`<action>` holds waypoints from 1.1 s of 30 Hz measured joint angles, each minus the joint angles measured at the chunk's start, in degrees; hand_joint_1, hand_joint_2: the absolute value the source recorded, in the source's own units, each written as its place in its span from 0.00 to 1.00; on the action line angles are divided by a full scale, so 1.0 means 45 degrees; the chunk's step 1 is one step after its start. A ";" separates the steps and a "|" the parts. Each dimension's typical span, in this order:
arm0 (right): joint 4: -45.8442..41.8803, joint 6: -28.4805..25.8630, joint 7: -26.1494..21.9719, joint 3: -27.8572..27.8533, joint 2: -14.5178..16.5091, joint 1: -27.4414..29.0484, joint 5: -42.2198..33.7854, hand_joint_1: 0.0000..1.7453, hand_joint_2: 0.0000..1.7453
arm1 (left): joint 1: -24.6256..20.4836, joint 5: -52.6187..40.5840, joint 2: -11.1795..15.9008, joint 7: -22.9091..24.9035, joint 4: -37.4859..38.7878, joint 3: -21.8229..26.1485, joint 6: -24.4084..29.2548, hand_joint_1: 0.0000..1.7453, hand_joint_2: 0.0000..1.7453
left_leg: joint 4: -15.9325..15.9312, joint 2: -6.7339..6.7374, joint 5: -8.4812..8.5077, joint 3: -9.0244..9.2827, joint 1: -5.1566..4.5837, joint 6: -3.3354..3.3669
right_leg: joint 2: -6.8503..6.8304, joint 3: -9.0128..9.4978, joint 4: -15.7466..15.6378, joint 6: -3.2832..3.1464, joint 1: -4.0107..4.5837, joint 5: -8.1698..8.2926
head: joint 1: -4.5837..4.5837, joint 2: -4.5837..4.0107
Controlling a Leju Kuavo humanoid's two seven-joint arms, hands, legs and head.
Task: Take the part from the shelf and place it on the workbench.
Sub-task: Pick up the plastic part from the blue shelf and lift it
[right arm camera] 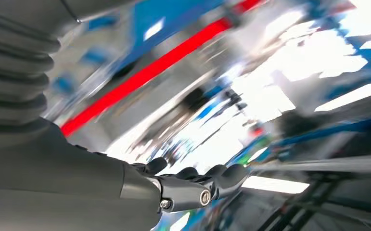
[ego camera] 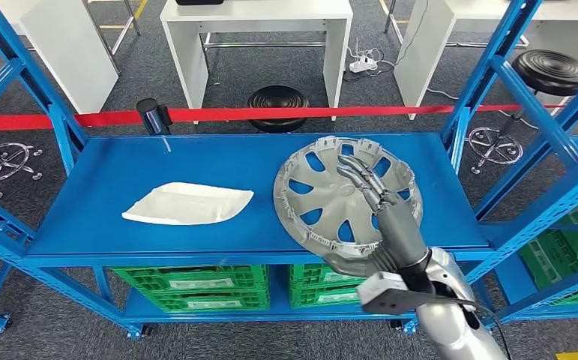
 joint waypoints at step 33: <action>0.2658 0.2314 0.3739 0.0642 -0.1226 0.1085 0.6148 0.00 1.00 | -0.0002 -0.0605 -0.0173 -0.0051 0.0005 0.0000 -0.0152 0.00 0.00 | -0.0076 0.0000 -0.0047 0.0066 0.0002 0.0087 | -0.0002 0.0087 -0.0146 0.0230 0.0000 -0.0013 | 0.0000 0.0000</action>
